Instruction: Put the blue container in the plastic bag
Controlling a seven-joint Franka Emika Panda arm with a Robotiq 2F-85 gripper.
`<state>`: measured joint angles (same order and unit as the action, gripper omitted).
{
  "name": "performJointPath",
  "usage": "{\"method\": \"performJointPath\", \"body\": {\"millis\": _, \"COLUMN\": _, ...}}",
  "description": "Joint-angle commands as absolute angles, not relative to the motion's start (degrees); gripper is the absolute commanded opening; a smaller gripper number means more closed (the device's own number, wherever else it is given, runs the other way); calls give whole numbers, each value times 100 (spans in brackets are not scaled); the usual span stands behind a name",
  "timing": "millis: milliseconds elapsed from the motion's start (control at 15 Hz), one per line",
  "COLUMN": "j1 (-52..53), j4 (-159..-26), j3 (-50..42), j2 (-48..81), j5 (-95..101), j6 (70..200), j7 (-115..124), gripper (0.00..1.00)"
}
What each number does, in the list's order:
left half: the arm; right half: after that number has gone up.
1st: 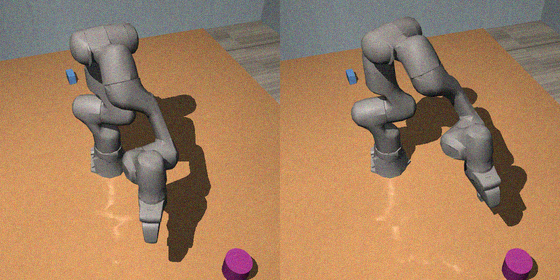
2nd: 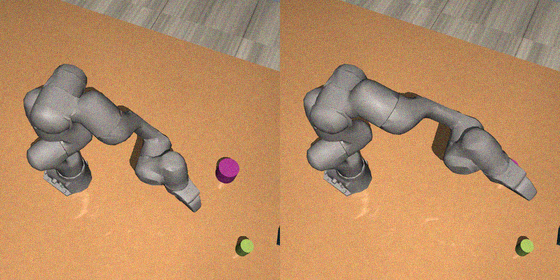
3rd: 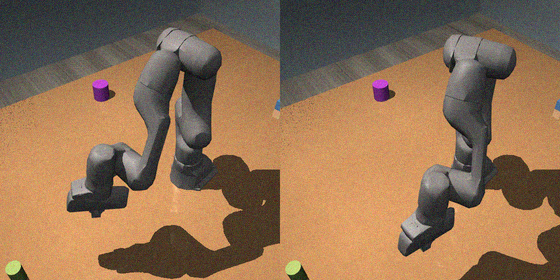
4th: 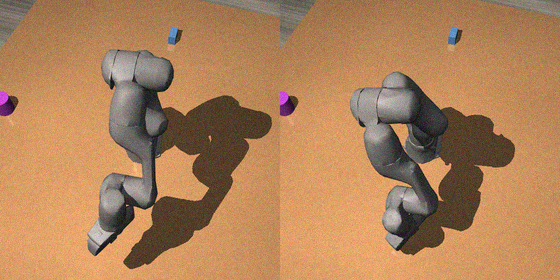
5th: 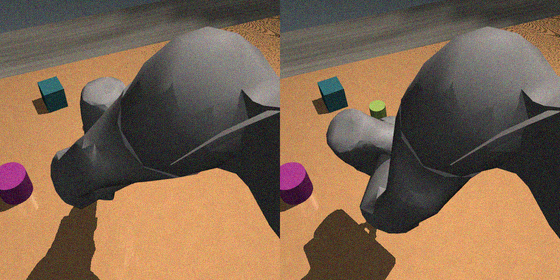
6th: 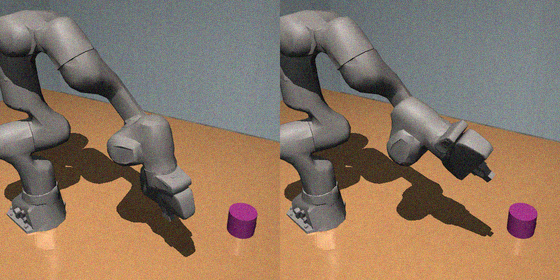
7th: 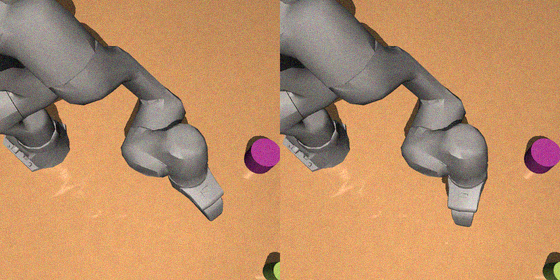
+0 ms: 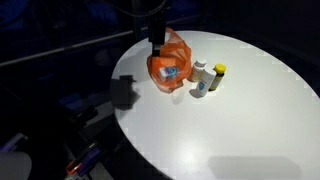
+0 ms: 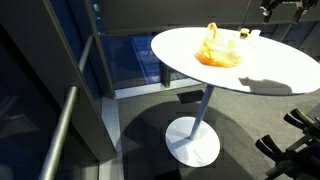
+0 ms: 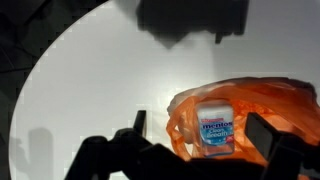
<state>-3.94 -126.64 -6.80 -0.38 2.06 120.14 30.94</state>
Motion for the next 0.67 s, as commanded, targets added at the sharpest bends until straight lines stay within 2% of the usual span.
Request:
{"method": "performJointPath", "body": {"millis": 0, "j1": -531, "j4": -12966, "j3": -668, "j2": -719, "j5": 343, "j6": 11637, "j7": 2741, "gripper": 100}}
{"method": "performJointPath", "body": {"millis": 600, "j1": -730, "j4": -12936, "j3": -841, "j2": -1971, "j5": 286, "j6": 10728, "j7": 381, "gripper": 100}}
